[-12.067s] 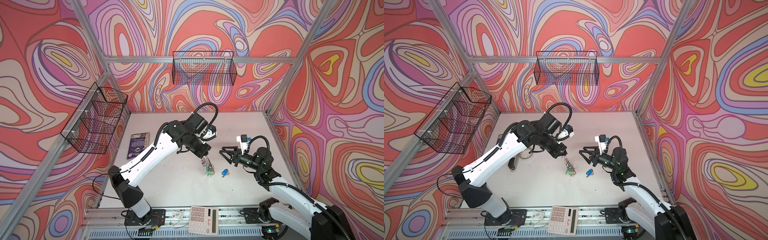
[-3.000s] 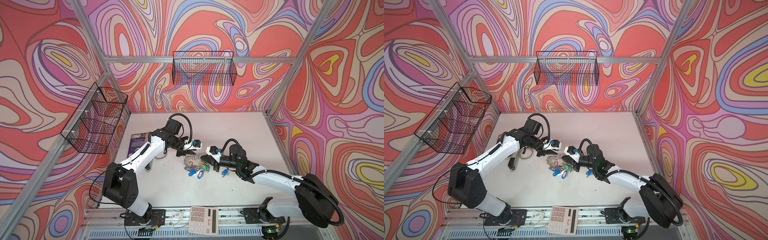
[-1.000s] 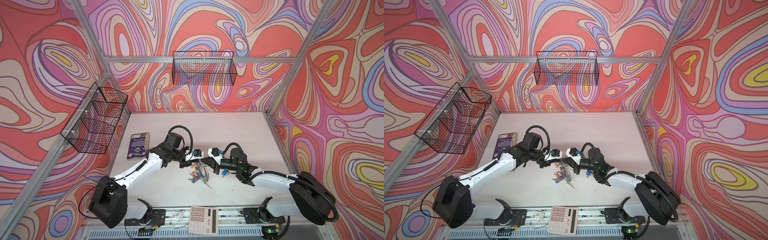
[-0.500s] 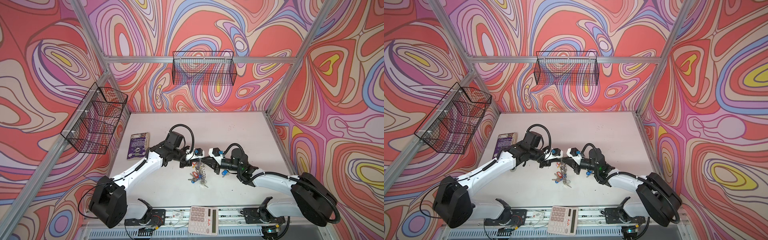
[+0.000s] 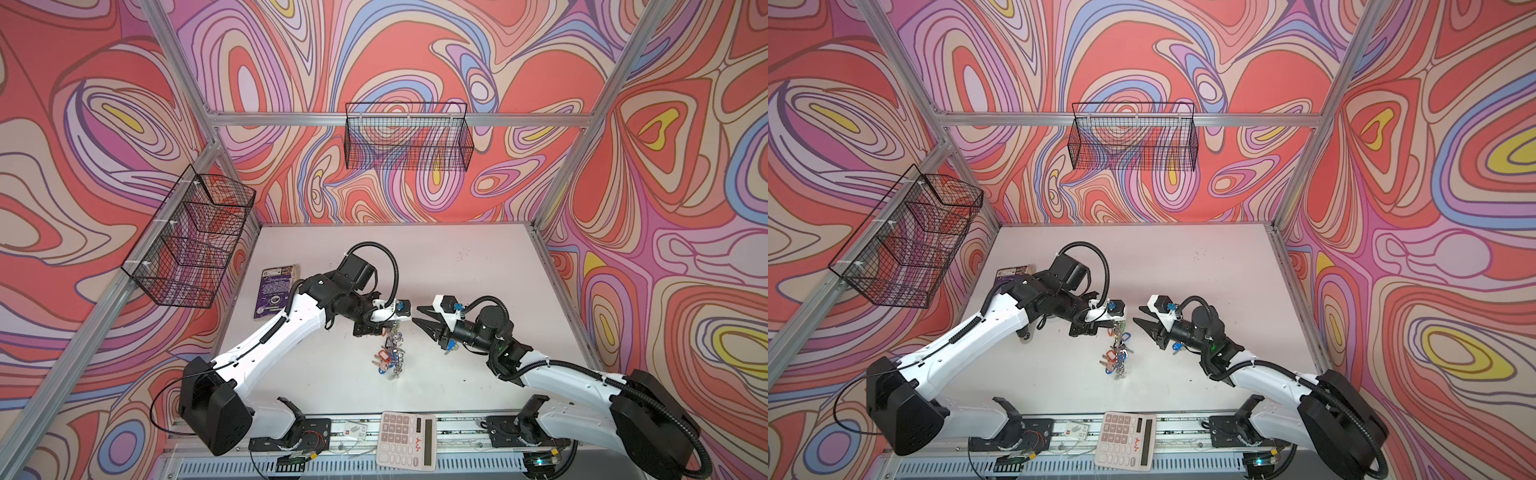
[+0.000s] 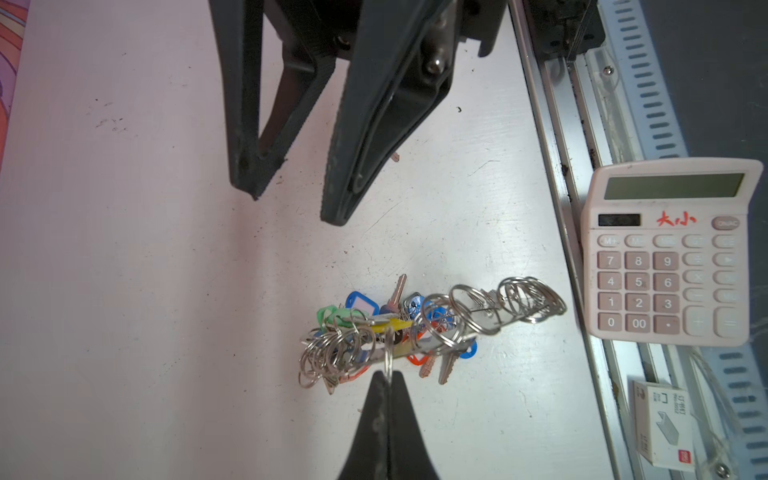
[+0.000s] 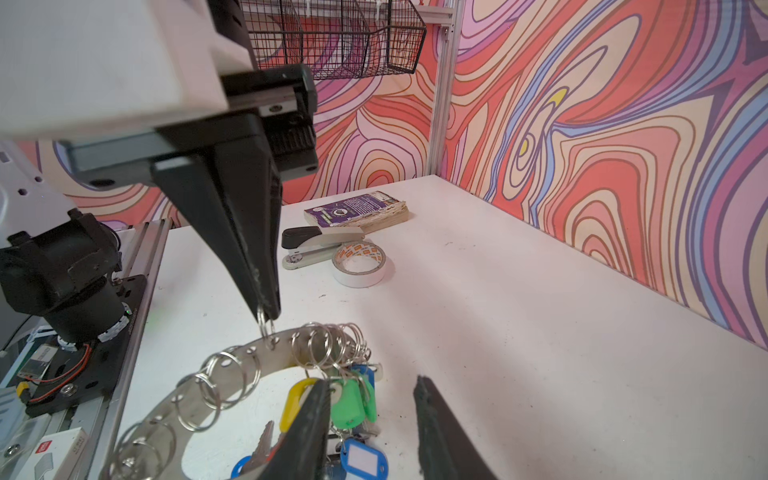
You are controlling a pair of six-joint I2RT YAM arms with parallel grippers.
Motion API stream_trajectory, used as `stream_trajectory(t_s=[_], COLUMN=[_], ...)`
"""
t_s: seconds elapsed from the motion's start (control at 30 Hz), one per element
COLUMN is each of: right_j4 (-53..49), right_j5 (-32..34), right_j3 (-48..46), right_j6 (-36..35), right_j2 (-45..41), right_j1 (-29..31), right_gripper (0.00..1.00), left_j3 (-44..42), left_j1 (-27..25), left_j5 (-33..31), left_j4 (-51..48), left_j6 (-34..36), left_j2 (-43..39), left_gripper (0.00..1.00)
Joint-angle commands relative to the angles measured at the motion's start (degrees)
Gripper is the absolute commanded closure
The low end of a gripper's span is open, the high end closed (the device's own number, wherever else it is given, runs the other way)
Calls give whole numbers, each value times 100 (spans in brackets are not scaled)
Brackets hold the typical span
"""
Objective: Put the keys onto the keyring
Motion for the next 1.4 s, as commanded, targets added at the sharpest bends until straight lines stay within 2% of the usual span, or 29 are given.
stream_trajectory(t_s=[0.0,0.1,0.23,0.6,0.77,0.9,1.0,1.13,1.2,1.27,1.37], right_j4=[-177,-271,-174,161,-446,-1070,-1623,-2218,-2678,-2641,-2533], right_j5=[-33,-105,-258,-242,128,60,306,573,526,317,160], right_j3=[77,145,158,109,318,485,594,672,893,903,838], right_j6=[55,37,106,618,1148,1532,2002,2462,2543,2686,2915], right_j2=[-32,33,153,168,35,-59,-314,-586,-657,-755,-875], right_j1=[-5,-8,-8,-11,-13,-7,-13,-9,-4,45,154], right_gripper=[64,65,67,67,77,88,82,74,71,67,54], left_j3=[385,628,610,-485,-1012,-1289,-1457,-1520,-1513,-1484,-1432], left_j1=[-147,-259,-280,-174,-174,-182,-272,-423,-533,-674,-847], left_j5=[-309,-420,-478,19,345,348,-186,-799,-992,-1217,-1603], left_j4=[-707,-1097,-954,946,1799,2400,2794,2895,2972,3039,3115], left_j6=[-68,-6,-109,-1120,-1900,-2476,-3122,-3582,-3875,-4053,-4237], left_j2=[123,291,325,-131,-431,-661,-825,-945,-959,-940,-873], left_gripper=[100,100,100,100,100,100,100,100,100,100,100])
